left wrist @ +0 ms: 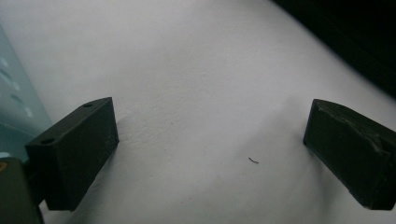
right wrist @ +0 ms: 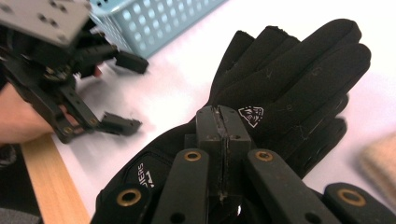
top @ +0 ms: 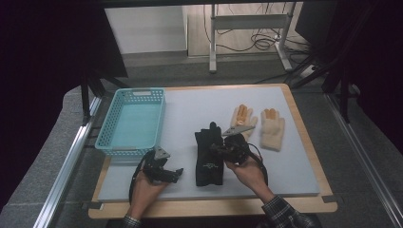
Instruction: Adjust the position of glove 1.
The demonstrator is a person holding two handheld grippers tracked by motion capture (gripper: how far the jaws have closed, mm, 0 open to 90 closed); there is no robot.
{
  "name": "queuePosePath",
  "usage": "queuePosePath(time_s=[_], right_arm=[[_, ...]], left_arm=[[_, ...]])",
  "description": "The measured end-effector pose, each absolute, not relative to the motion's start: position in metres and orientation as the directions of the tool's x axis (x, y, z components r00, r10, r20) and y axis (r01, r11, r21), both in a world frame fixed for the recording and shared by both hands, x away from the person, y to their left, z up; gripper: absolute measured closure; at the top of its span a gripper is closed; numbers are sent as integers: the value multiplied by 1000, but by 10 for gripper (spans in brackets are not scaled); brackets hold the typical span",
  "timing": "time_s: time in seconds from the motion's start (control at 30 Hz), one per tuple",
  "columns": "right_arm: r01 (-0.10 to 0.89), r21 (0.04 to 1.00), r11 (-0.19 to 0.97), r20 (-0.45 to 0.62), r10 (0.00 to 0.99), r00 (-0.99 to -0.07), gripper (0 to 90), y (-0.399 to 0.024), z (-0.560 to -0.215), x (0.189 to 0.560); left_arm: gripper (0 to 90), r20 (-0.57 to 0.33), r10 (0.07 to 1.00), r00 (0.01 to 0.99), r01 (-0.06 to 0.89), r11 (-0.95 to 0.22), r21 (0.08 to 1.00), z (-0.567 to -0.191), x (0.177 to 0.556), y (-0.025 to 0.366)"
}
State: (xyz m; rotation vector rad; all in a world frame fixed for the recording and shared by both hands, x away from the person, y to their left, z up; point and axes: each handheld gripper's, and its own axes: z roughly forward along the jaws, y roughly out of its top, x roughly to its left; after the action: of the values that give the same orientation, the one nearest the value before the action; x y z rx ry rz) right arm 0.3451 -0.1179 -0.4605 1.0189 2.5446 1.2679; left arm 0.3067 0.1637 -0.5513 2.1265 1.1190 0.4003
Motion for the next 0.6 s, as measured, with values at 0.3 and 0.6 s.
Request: queuePosePath(time_s=[0.3,0.6], right_arm=[[538,709,456,154,645,-749,867,-120,-492,349],[533,707,465,159,630,-760,713,-120,-502,350]], left_arm=[[34,-45,813,581,601,-391,697,-551,307,164],[34,-45,812,581,601,-391,697,-551,307,164]])
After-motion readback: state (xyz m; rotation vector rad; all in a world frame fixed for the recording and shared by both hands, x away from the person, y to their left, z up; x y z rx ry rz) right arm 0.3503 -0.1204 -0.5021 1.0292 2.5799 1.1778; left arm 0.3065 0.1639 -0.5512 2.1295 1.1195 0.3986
